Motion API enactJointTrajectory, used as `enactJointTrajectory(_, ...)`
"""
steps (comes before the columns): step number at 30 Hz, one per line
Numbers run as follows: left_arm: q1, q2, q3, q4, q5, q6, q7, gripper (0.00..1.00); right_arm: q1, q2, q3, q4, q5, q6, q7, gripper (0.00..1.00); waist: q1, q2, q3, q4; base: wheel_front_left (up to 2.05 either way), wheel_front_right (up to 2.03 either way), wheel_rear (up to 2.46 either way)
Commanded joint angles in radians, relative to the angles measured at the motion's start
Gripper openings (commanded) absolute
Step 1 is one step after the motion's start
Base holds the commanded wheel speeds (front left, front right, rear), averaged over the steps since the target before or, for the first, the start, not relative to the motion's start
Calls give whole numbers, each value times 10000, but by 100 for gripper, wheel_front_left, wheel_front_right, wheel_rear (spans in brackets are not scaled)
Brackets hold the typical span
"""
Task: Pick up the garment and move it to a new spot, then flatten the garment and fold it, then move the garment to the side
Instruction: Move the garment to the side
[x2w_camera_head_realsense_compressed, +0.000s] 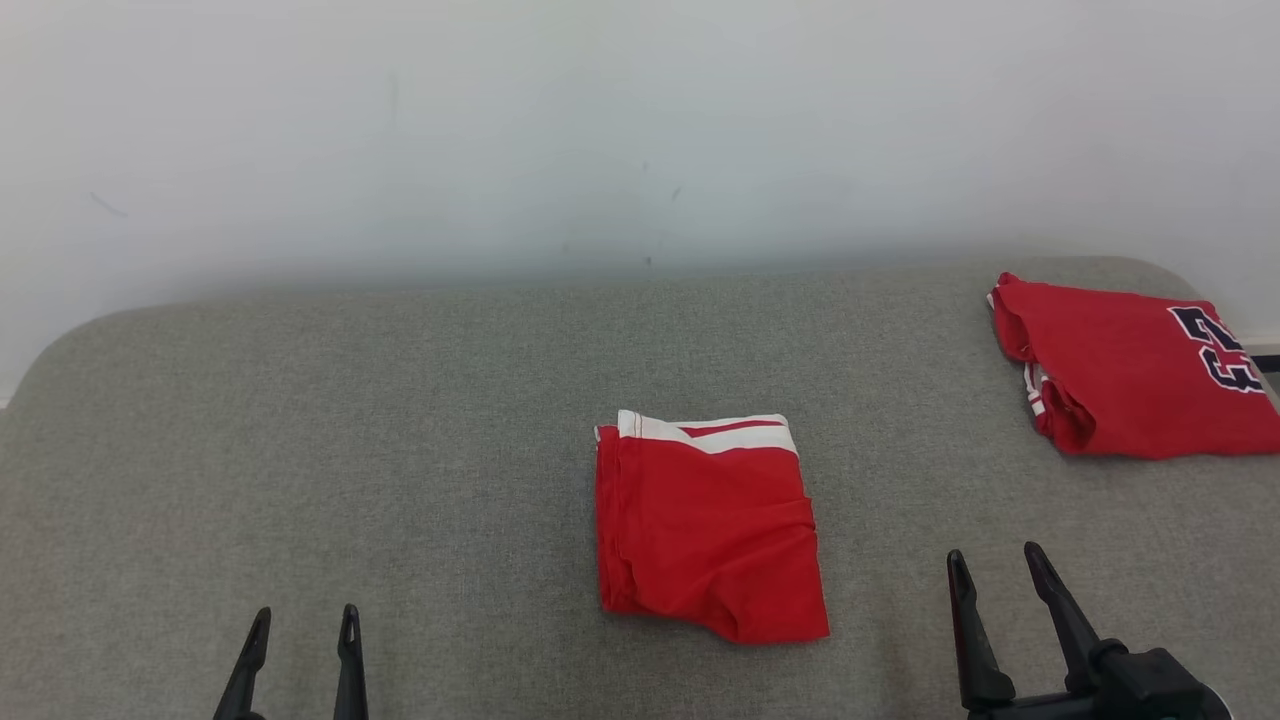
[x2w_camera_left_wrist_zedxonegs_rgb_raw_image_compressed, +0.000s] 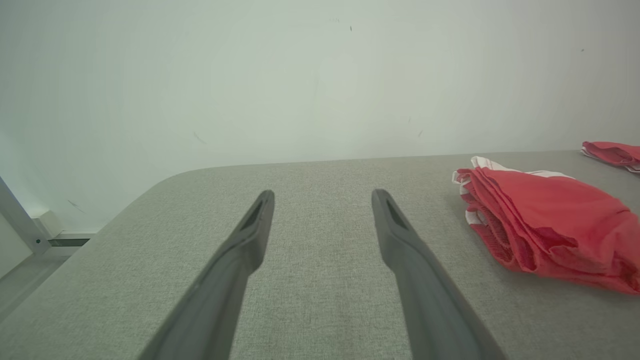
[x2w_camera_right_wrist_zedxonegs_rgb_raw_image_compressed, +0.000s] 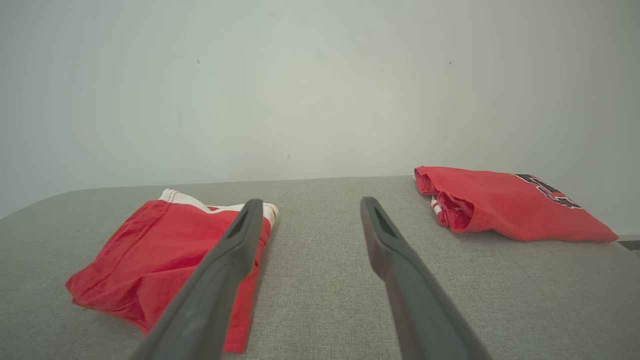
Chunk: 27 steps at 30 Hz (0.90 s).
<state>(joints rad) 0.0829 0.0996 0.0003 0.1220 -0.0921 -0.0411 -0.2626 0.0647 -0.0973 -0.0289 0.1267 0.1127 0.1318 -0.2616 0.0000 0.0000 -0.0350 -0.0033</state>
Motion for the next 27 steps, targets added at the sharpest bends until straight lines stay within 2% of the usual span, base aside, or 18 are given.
enactJointTrajectory(1,67,54,-18,31,57,44,-25,100,-24,14,22,29,-47,-31,-38,100,0,0,0,4,0,0,0)
enactJointTrajectory(27,-31,168,-166,83,-157,112,-25,100,-33,-23,40,129,-60,-31,-39,100,0,0,62,94,0,0,0)
